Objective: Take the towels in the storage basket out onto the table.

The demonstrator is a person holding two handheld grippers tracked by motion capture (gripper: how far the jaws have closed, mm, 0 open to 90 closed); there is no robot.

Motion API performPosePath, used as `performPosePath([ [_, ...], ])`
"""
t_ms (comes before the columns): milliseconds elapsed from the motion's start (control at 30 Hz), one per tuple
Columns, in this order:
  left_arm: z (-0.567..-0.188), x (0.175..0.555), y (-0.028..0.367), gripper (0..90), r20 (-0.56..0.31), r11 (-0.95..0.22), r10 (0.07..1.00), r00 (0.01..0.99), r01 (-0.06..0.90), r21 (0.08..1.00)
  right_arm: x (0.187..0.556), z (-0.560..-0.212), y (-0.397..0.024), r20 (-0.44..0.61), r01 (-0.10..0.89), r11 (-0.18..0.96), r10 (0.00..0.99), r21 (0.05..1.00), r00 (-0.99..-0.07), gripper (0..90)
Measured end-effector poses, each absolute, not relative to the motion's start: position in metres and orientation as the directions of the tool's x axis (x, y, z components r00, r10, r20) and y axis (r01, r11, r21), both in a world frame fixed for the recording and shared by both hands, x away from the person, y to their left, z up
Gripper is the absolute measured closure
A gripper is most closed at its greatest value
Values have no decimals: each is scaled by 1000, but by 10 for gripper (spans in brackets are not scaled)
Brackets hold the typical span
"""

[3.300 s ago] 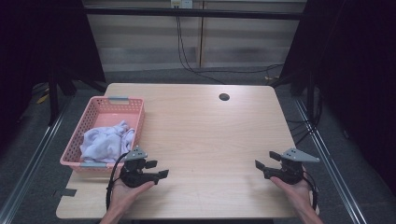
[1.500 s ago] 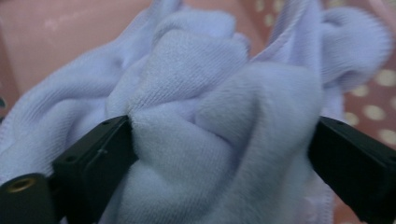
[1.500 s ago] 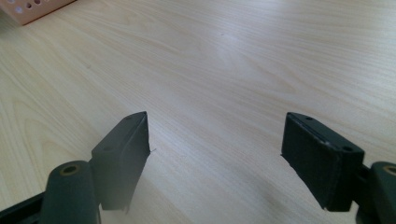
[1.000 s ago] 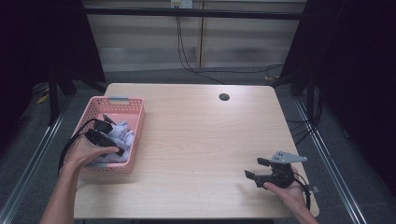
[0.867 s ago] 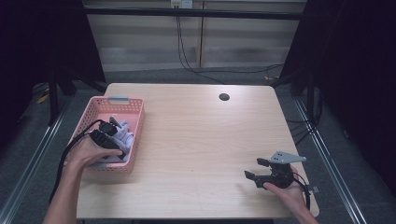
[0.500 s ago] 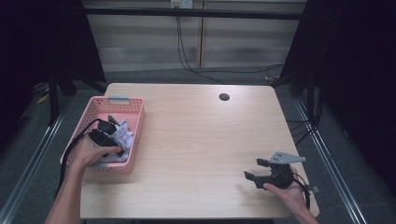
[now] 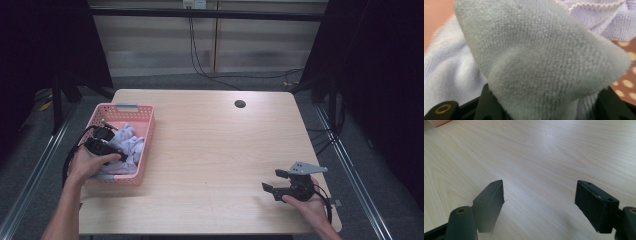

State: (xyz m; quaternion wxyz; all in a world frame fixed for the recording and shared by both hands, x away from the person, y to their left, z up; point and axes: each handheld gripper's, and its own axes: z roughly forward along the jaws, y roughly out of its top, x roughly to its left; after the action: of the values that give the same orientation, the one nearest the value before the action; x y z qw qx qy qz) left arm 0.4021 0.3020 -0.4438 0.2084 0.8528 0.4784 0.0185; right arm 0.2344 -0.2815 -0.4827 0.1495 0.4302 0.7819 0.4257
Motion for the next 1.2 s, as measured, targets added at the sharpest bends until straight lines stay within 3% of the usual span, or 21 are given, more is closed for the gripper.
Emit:
performPosePath([
  [467,-415,392,328,507,-261,-312,822,506,784,536,234,-481,-283,134,547,264,802,794,-582,229],
  [1200,-365,369,330,496,-259,-206,805,534,661,722,233,-481,-285,136,545,261,802,797,-582,229],
])
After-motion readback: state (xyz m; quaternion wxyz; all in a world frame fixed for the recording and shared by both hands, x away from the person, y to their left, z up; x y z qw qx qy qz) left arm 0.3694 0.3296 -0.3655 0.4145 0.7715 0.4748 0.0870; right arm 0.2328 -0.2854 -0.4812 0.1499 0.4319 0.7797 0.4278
